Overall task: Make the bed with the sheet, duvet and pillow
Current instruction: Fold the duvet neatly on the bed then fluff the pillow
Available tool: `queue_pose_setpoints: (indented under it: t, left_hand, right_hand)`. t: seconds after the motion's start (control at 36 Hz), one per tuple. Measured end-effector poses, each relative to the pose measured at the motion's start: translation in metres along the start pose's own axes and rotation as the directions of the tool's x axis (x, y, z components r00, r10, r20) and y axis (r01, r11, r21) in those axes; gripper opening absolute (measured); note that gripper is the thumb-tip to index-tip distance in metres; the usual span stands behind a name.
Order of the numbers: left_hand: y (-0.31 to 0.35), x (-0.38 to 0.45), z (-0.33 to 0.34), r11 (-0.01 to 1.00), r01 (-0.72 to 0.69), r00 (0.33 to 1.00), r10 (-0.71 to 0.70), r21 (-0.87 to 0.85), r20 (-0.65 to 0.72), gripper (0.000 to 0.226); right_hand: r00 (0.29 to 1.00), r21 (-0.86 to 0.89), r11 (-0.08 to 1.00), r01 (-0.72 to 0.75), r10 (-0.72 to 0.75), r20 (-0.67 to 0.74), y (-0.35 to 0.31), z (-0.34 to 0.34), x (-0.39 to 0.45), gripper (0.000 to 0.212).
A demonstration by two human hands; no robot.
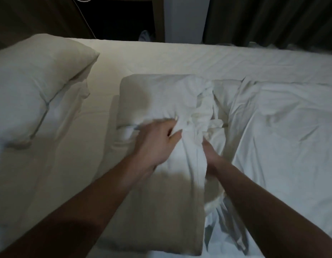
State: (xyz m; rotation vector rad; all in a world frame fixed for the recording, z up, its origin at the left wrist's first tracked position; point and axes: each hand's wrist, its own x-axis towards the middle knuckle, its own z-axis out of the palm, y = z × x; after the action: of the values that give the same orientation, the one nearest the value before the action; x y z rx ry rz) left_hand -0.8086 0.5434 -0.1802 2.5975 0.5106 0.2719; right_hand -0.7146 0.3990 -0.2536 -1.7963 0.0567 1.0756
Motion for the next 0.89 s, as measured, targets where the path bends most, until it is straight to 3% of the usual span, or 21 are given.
queue_pose_setpoints:
  t: [0.06, 0.14, 0.28, 0.36, 0.47, 0.56, 0.67, 0.72, 0.81, 0.89]
  left_hand:
    - [-0.016, -0.003, 0.041, 0.997, -0.012, 0.987, 0.000, 0.076, 0.160, 0.035]
    - [-0.037, -0.014, 0.067, 0.991, -0.035, 0.977, 0.007, 0.128, 0.211, 0.030]
    - [-0.031, -0.010, 0.052, 0.996, -0.043, 0.988, 0.031, 0.077, 0.150, 0.038]
    - [-0.019, -0.004, 0.034, 0.999, 0.015, 0.997, -0.013, -0.033, 0.071, 0.044]
    - [-0.009, 0.001, 0.017, 0.986, 0.064, 0.997, -0.069, -0.151, -0.032, 0.045]
    - [-0.017, 0.000, 0.012, 0.980, 0.103, 0.993, -0.111, -0.170, -0.041, 0.045]
    - [-0.023, -0.010, 0.015, 0.979, 0.148, 0.989, -0.150, -0.137, -0.005, 0.045]
    - [-0.019, -0.014, 0.016, 0.978, 0.156, 0.987, -0.158, -0.138, -0.003, 0.046]
    - [-0.005, -0.015, 0.007, 0.955, 0.163, 0.977, -0.192, -0.248, -0.097, 0.047]
    - [0.010, -0.015, -0.006, 0.936, 0.098, 0.955, -0.184, -0.338, -0.233, 0.047]
  right_hand:
    - [0.996, 0.138, 0.988, -0.069, 0.076, -0.046, 0.014, -0.019, 0.010, 0.035]
    - [0.999, 0.139, 0.990, -0.016, 0.023, -0.045, 0.032, -0.031, 0.009, 0.026]
    - [0.993, 0.178, 0.977, 0.115, -0.117, -0.001, 0.032, -0.042, -0.006, 0.024]
    - [0.968, 0.045, 0.974, 0.221, -0.225, 0.109, 0.038, -0.047, -0.011, 0.037]
    - [0.950, -0.037, 0.967, 0.253, -0.241, 0.197, 0.037, -0.033, -0.018, 0.045]
    - [0.971, -0.074, 0.989, 0.129, -0.110, 0.213, 0.037, -0.031, -0.023, 0.055]
    - [0.966, -0.333, 0.941, -0.052, 0.132, 0.222, 0.059, -0.043, -0.048, 0.076]
    - [0.972, -0.430, 0.899, -0.085, 0.170, 0.164, 0.077, -0.035, -0.068, 0.071]
    - [0.991, -0.134, 0.982, -0.131, 0.135, 0.024, 0.103, -0.006, -0.083, 0.051]
    - [0.991, 0.060, 0.989, -0.133, 0.133, 0.003, 0.124, 0.031, -0.076, 0.059]
